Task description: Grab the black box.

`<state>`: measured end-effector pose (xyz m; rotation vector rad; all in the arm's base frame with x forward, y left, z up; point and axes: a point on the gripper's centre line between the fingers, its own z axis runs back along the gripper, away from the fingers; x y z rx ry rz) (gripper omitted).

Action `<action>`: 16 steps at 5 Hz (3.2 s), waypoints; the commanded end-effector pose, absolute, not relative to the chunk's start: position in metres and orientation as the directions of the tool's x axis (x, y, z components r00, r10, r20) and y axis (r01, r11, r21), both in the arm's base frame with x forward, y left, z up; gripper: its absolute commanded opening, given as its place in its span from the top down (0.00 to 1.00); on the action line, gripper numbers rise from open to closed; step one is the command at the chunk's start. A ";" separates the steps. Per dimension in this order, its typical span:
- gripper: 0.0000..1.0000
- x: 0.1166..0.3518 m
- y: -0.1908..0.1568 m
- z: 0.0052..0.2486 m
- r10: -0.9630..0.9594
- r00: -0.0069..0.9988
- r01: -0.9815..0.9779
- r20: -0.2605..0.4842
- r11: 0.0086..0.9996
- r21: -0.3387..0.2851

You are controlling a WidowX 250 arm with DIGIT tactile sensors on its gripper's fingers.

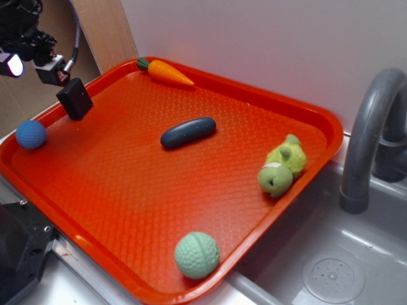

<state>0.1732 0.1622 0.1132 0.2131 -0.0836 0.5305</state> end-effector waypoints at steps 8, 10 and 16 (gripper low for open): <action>0.00 0.211 0.189 0.068 0.551 0.826 -0.563 0.113 0.809 0.168; 1.00 0.209 0.181 0.057 0.552 0.828 -0.561 0.101 0.812 0.160; 1.00 0.167 0.029 0.210 0.160 0.969 -0.195 0.189 0.964 0.182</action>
